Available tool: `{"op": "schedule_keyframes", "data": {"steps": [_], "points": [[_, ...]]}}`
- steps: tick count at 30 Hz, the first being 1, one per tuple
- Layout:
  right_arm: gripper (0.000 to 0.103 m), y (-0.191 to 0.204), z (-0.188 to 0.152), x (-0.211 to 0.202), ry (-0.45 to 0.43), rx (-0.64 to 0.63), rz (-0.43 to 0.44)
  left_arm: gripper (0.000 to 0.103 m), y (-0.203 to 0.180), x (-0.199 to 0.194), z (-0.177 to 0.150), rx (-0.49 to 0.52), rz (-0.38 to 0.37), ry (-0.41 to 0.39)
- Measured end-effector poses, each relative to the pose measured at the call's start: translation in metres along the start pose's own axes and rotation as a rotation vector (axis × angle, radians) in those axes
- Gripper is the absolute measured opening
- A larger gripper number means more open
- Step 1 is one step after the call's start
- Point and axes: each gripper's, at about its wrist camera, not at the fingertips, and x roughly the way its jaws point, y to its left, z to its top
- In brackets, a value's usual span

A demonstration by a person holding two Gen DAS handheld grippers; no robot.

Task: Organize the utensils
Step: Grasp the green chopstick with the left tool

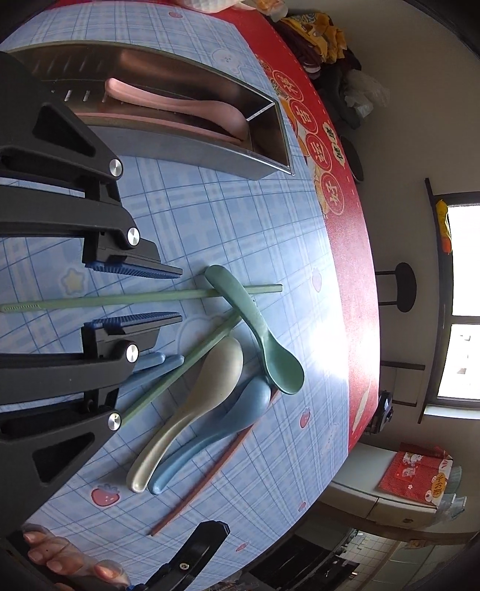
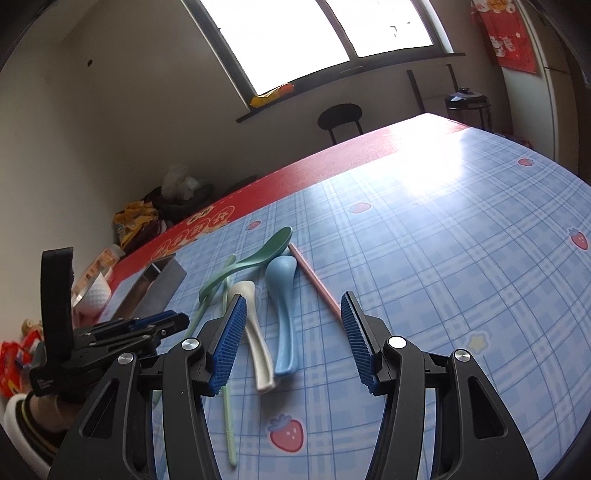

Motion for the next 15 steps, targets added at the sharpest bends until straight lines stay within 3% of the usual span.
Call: {"op": "schedule_keyframes", "data": {"steps": [15], "points": [[0.052, -0.003, 0.0, 0.001, 0.003, 0.018, 0.021, 0.013, -0.006, 0.027, 0.014, 0.041, 0.05, 0.044]]}}
